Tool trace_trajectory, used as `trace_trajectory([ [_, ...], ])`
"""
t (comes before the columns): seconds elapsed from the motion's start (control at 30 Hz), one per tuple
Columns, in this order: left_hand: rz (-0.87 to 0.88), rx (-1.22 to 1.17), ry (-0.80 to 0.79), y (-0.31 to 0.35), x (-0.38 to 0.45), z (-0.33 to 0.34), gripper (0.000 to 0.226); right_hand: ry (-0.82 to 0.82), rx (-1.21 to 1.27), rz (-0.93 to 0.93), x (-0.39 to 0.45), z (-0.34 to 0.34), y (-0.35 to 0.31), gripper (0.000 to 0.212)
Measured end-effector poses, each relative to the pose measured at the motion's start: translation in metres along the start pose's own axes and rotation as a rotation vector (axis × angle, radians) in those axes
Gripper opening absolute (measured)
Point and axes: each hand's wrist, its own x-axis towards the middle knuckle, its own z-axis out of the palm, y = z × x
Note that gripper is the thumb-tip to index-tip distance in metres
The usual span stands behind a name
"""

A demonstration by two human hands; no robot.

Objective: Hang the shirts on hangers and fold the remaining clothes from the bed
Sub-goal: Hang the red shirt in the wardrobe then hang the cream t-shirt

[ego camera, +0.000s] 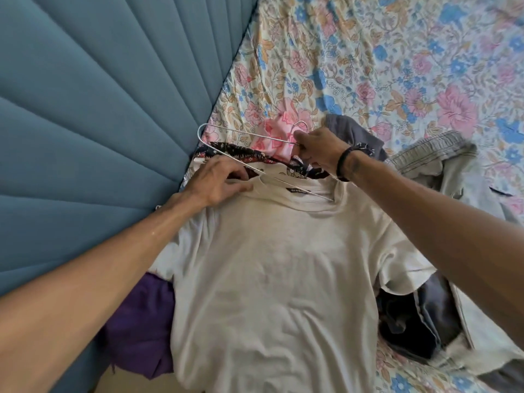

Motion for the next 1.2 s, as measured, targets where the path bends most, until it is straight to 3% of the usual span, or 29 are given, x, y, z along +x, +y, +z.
trace_trajectory([
  [0.1, -0.001, 0.04, -0.046, -0.004, -0.004, 0.009, 0.054, -0.018, -0.084, -0.068, -0.004, -0.006, -0.01, 0.045],
  [0.23, 0.054, 0.015, 0.108, 0.0, -0.001, 0.021, 0.025, 0.007, -0.271, -0.173, 0.001, 0.004, -0.016, 0.042],
  [0.33, -0.023, -0.124, 0.239, 0.005, 0.0, 0.022, 0.021, -0.054, -0.461, -0.099, 0.008, -0.009, -0.015, 0.046],
  [0.4, -0.047, -0.204, 0.294, 0.01, 0.003, 0.019, 0.02, -0.086, -0.449, 0.007, 0.013, -0.031, -0.009, 0.046],
  [0.57, -0.127, -0.224, 0.242, 0.025, 0.02, 0.016, 0.018, -0.099, -0.282, 0.076, 0.009, -0.071, -0.004, 0.039],
  [0.7, -0.211, -0.186, 0.119, 0.008, 0.03, 0.006, 0.017, -0.13, -0.372, 0.172, -0.007, -0.078, 0.014, 0.032],
  [0.87, -0.17, -0.132, 0.005, -0.001, 0.034, -0.011, 0.024, 0.069, -0.616, 0.079, -0.028, -0.077, 0.051, 0.041],
  [1.07, -0.134, -0.075, 0.048, 0.003, 0.03, -0.014, 0.021, 0.293, -0.383, 0.153, -0.033, -0.092, 0.063, 0.035],
  [1.2, -0.1, -0.072, 0.071, 0.016, 0.031, -0.022, 0.021, 0.303, -0.337, 0.12, -0.034, -0.079, 0.06, 0.033],
])
